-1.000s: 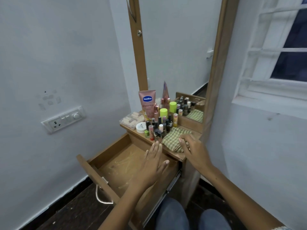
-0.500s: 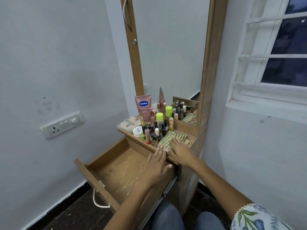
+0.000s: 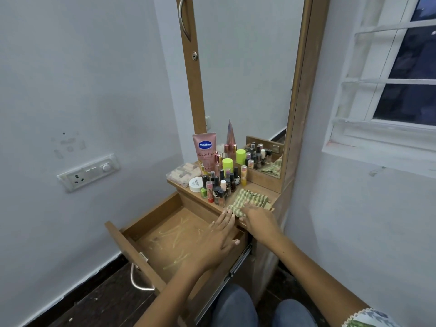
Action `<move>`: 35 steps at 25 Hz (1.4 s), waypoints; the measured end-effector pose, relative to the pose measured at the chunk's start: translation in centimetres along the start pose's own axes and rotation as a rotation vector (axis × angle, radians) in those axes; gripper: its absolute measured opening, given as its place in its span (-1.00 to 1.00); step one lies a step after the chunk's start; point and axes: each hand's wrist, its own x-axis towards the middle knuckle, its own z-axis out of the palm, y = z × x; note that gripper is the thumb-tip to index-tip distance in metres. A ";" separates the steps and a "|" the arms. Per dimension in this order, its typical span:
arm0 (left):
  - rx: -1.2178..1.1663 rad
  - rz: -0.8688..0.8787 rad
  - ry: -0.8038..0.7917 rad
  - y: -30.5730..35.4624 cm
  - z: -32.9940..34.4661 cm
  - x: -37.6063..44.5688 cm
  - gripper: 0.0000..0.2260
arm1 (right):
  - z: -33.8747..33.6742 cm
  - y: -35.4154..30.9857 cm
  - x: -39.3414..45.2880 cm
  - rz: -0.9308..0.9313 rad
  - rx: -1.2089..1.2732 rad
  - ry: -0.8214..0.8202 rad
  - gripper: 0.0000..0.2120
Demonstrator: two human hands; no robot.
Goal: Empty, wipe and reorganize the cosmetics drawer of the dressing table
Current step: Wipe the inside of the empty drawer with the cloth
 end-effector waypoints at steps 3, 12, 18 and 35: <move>-0.041 0.092 0.050 -0.5 -1.3 -2.0 -0.42 | -0.3 -0.4 -1.6 -0.022 0.109 0.065 -0.81; 0.199 -0.138 0.060 -9.1 -6.1 -10.8 -0.12 | 0.7 -9.8 2.8 -0.171 0.610 -0.101 -0.80; 0.174 -0.521 -0.203 -15.0 -5.7 -13.3 -0.23 | 6.0 -14.7 8.0 -0.372 0.581 -0.212 -0.71; 0.012 -0.543 0.025 -16.0 -2.5 -14.2 -0.15 | 17.6 -18.1 8.5 -0.590 0.046 -0.448 -0.45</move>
